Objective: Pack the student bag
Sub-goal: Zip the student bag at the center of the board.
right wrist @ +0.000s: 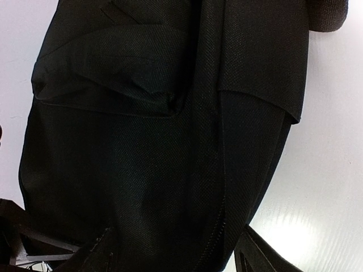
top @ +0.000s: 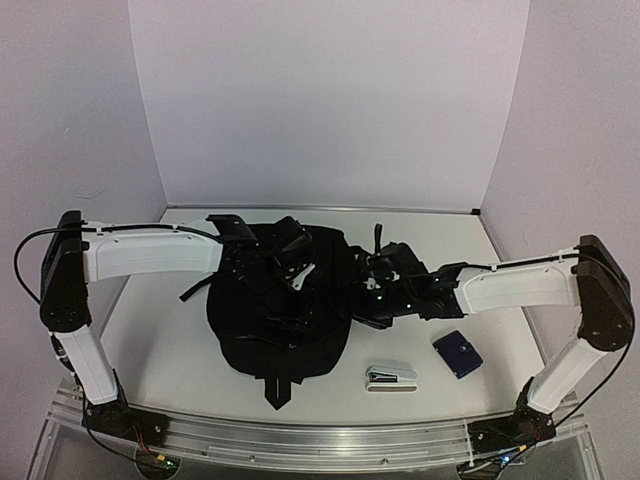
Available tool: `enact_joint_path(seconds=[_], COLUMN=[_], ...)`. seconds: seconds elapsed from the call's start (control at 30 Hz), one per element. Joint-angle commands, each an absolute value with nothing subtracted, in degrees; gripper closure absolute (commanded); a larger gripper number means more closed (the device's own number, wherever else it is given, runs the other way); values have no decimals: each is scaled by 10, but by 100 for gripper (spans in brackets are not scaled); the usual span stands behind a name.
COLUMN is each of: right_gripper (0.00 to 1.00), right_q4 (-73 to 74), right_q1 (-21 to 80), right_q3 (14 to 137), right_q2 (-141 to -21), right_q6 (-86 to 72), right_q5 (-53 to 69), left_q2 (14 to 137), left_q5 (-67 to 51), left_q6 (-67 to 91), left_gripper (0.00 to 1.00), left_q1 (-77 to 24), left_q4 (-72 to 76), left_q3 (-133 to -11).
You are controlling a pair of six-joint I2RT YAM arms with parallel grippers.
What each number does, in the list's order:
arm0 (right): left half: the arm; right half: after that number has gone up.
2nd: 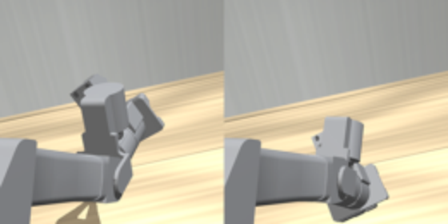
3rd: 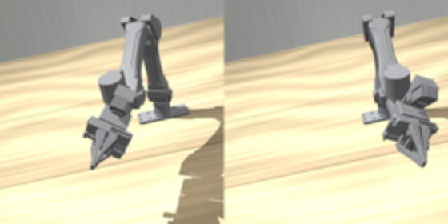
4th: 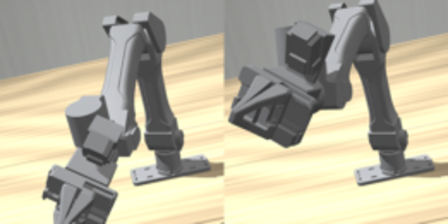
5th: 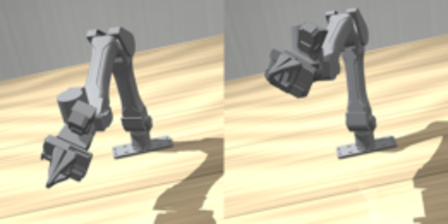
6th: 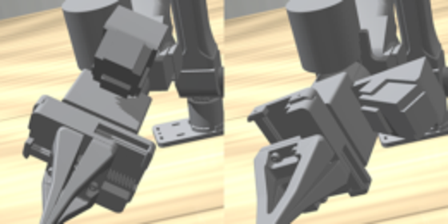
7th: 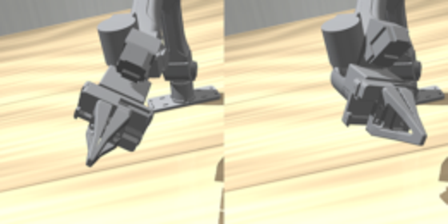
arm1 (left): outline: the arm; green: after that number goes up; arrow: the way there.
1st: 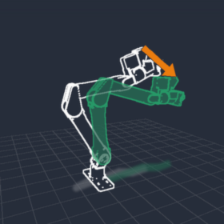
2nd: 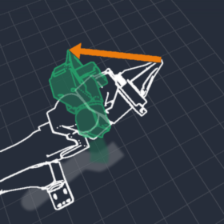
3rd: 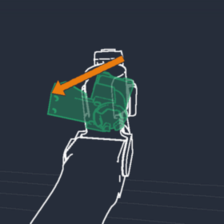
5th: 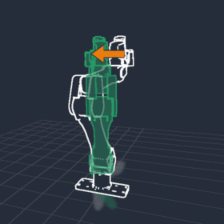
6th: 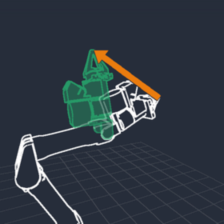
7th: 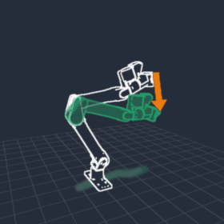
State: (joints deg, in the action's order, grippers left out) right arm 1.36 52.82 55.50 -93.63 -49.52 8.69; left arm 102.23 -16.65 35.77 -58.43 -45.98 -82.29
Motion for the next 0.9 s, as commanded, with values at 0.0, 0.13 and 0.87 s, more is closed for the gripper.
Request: enact_joint_path(seconds=[0.0, 0.13, 0.87], right_gripper=[31, 37, 100], right_q4=[-11, -13, -12], right_q1=[531, 532, 496], right_q3=[554, 553, 537], right_q2=[-943, -946, -933], right_q6=[-494, -494, -523], right_q5=[86, 86, 24], left_q2=[1034, 1029, 803], left_q5=[-156, -141, 92], left_q6=[356, 360, 459], left_gripper=[79, 96, 100], left_q1=[-594, -599, -598], left_q4=[-485, -496, -456], left_q3=[-853, -855, -702])
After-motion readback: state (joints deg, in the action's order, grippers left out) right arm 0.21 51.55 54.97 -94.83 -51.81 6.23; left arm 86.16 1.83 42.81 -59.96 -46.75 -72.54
